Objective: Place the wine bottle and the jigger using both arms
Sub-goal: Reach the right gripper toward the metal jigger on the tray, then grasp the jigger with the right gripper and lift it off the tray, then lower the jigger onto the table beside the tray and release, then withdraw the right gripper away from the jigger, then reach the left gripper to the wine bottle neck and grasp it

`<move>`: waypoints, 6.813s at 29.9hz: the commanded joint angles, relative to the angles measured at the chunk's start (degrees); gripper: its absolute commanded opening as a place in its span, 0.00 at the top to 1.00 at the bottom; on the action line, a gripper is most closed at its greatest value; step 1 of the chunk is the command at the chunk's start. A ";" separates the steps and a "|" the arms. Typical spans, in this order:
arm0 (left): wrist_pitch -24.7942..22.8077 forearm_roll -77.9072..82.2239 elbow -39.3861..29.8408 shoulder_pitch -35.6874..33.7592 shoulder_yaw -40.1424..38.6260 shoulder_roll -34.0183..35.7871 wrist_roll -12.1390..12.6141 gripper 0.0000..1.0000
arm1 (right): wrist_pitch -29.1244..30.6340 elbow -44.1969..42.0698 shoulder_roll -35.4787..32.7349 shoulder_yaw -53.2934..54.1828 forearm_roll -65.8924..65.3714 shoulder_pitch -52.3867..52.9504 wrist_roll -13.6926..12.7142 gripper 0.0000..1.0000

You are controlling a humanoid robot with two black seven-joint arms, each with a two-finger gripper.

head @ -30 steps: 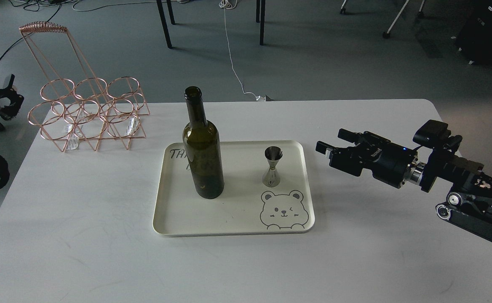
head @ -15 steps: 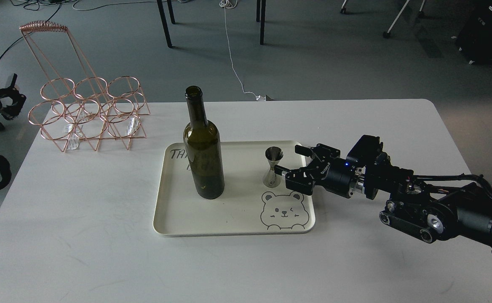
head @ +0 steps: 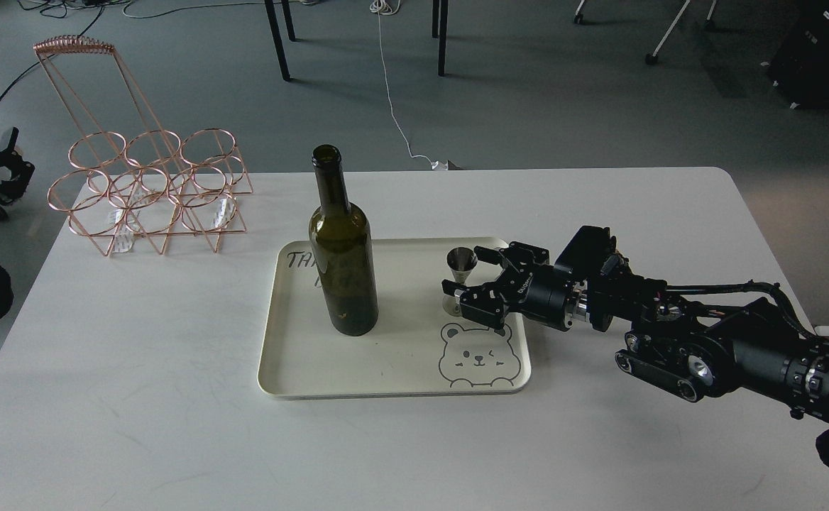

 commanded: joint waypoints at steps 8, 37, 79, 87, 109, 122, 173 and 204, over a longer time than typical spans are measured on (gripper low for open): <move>-1.75 0.00 3.27 -0.44 0.00 0.14 0.05 0.01 | -0.33 -2.32 2.40 -1.20 -0.03 0.29 0.00 0.57; -1.75 0.00 3.80 -0.97 -0.09 0.22 0.05 0.01 | -3.99 -2.85 -6.20 4.14 1.02 2.75 0.00 0.98; -1.49 0.00 3.63 -1.23 -0.09 0.75 0.14 0.01 | -3.99 -0.12 -23.17 8.81 13.59 -11.14 0.00 0.52; -1.49 0.00 3.63 -1.32 -0.09 0.75 0.23 0.01 | -3.99 1.11 -24.58 8.81 13.59 -11.58 0.00 0.51; -2.01 0.17 2.93 -1.94 0.09 1.62 0.93 0.01 | -3.99 24.66 -44.44 12.23 14.64 -10.36 0.00 0.06; -2.15 6.57 -10.23 -2.82 0.97 7.60 1.72 0.01 | -0.27 14.41 -37.17 18.48 41.77 5.90 0.00 0.05; 19.25 118.91 -67.74 -1.49 6.59 16.49 -0.21 0.09 | 41.50 -15.85 -27.39 29.29 97.96 4.59 0.00 0.04; 19.25 120.05 -59.74 -4.66 6.59 7.69 1.98 0.42 | 41.15 -15.85 -27.30 30.35 97.96 4.59 0.00 0.04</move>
